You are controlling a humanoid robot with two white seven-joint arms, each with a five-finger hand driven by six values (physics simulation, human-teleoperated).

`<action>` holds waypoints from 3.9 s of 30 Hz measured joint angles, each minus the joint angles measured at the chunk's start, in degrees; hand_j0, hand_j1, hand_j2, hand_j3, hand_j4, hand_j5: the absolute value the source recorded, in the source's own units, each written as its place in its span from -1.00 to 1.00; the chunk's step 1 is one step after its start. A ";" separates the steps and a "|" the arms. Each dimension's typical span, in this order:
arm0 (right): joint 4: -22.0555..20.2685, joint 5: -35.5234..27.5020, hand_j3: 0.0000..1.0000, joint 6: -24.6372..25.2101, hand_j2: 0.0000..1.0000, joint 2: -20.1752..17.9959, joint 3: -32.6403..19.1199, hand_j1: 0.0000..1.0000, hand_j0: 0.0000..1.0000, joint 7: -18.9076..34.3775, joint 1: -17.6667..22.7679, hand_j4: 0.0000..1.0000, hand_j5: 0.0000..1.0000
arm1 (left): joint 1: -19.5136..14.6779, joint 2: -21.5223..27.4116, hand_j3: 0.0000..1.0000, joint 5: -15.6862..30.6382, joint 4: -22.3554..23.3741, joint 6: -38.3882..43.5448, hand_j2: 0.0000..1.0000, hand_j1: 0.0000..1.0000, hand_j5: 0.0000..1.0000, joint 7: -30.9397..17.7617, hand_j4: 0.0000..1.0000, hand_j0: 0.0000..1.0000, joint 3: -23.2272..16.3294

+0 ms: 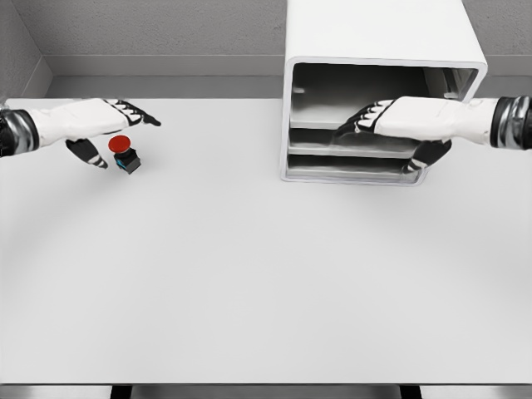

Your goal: Slide open multi-storey tabletop storage cabinets and put open load switch and slide close multi-storey tabletop storage cabinets

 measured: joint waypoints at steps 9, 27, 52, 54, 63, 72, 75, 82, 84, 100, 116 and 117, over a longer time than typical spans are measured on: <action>3.55 -0.16 1.00 7.73 1.00 2.26 0.43 1.00 1.00 1.31 -2.11 1.00 1.00 | 0.00 -0.52 1.00 -0.02 1.30 -0.01 1.00 1.00 1.00 0.00 1.00 1.00 -0.94; 1.96 4.02 1.00 9.75 1.00 3.50 3.67 1.00 1.00 1.06 -3.34 1.00 1.00 | -0.97 -2.78 1.00 -0.14 6.13 0.03 1.00 1.00 1.00 0.08 1.00 1.00 -1.15; -8.24 -2.67 1.00 -4.58 1.00 -6.01 3.32 1.00 1.00 1.19 -0.09 1.00 1.00 | -0.97 -3.07 0.40 -1.83 8.13 0.02 0.40 0.40 0.40 0.32 0.40 0.40 -1.27; -8.58 -3.72 1.00 -6.84 1.00 -7.69 3.65 1.00 1.00 0.92 0.26 1.00 1.00 | -0.79 -3.10 0.29 -1.86 8.12 0.01 0.29 0.29 0.29 0.42 0.29 0.29 -1.32; -8.72 -21.32 1.00 -10.56 1.00 -19.13 3.03 1.00 1.00 -0.76 -0.44 1.00 1.00 | -0.62 -2.87 -0.16 -1.32 7.81 0.15 -0.16 -0.16 -0.16 0.65 -0.16 -0.16 -1.92; -9.25 -23.69 1.00 -10.77 1.00 -21.01 3.72 1.00 1.00 -0.23 4.66 1.00 1.00 | -0.26 -2.14 -0.20 -0.07 3.44 -0.02 -0.20 -0.20 -0.20 0.43 -0.20 -0.20 -1.60; -9.48 -23.78 1.00 -10.77 1.00 -20.63 3.74 1.00 1.00 -0.27 4.57 1.00 1.00 | -0.09 -1.40 -0.20 0.83 -0.16 -0.05 -0.20 -0.20 -0.20 0.23 -0.20 -0.20 -1.49; -9.70 -23.69 1.00 -10.78 1.00 -17.84 3.76 1.00 1.00 0.12 4.55 1.00 1.00 | 0.00 1.75 -0.20 4.33 -8.69 -0.06 -0.20 -0.20 -0.20 -0.12 -0.20 -0.20 -1.49; -9.69 -23.69 1.00 -10.77 1.00 -16.59 3.81 1.00 1.00 0.29 4.83 1.00 1.00 | 0.00 2.28 -0.20 5.13 -10.75 -0.06 -0.20 -0.20 -0.20 -0.11 -0.20 -0.20 -1.44; -9.32 -23.27 1.00 -10.77 1.00 -12.19 4.39 1.00 1.00 1.36 5.28 1.00 1.00 | -0.97 2.77 -0.20 10.58 -23.49 -0.11 -0.20 -0.20 -0.20 0.00 -0.20 -0.20 -0.95; -8.04 -17.96 1.00 -7.67 1.00 -10.24 4.25 1.00 1.00 1.30 5.53 1.00 1.00 | -4.13 -2.12 -0.20 12.94 -29.23 -0.07 -0.20 -0.20 -0.20 0.23 -0.20 -0.20 1.11; -8.10 -17.87 1.00 -7.71 1.00 -10.25 4.19 1.00 1.00 1.26 5.54 1.00 1.00 | -4.57 -2.78 -0.20 12.81 -29.30 -0.08 -0.20 -0.20 -0.20 0.17 -0.20 -0.20 1.11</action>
